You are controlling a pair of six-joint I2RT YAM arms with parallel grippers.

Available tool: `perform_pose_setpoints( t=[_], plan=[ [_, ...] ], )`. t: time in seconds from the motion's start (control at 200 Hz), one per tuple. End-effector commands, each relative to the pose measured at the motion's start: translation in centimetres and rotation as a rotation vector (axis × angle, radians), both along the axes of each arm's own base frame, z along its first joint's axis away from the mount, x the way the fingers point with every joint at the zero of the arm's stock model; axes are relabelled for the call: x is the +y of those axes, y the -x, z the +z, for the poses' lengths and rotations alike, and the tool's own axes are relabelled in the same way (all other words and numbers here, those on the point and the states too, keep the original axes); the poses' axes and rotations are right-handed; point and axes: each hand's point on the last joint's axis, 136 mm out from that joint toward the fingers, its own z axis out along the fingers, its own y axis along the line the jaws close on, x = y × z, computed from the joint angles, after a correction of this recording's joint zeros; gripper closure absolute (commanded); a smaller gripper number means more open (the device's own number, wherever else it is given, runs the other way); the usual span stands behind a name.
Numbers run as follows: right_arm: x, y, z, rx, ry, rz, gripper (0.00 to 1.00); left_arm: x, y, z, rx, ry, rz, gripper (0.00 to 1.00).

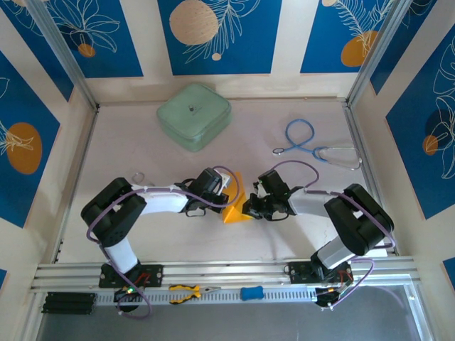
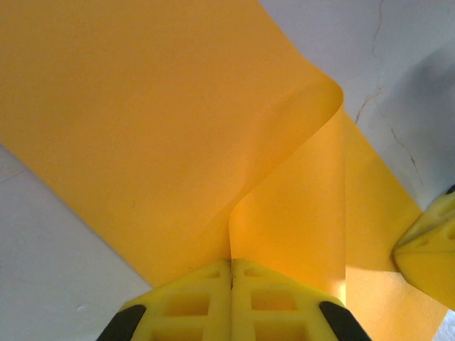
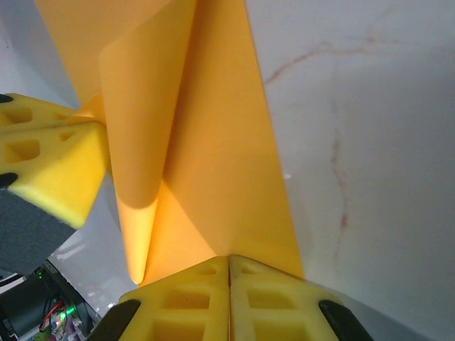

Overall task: Fold a paper plane with a square sheet of paper (pick it up from the middle)
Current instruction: Fold the triangle a second time at the center of the table.

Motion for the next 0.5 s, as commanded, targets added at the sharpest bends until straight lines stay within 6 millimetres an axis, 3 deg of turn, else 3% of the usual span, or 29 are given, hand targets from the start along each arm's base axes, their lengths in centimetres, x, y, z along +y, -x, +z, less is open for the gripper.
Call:
perform_pose_setpoints(
  t=[0.0, 0.22, 0.495],
  plan=[
    [-0.5, 0.1, 0.8, -0.005, -0.025, -0.031, 0.91, 0.7, -0.1, -1.0, 0.02, -0.031, 0.008, 1.0],
    [1.5, -1.7, 3.7, -0.066, -0.17, -0.038, 0.94, 0.6, -0.1, -0.9, 0.022, -0.024, 0.013, 1.0],
    [4.2, -2.5, 4.0, -0.062, -0.213, -0.003, 0.97, 0.8, 0.0, -1.0, 0.026, -0.023, 0.018, 1.0]
  ],
)
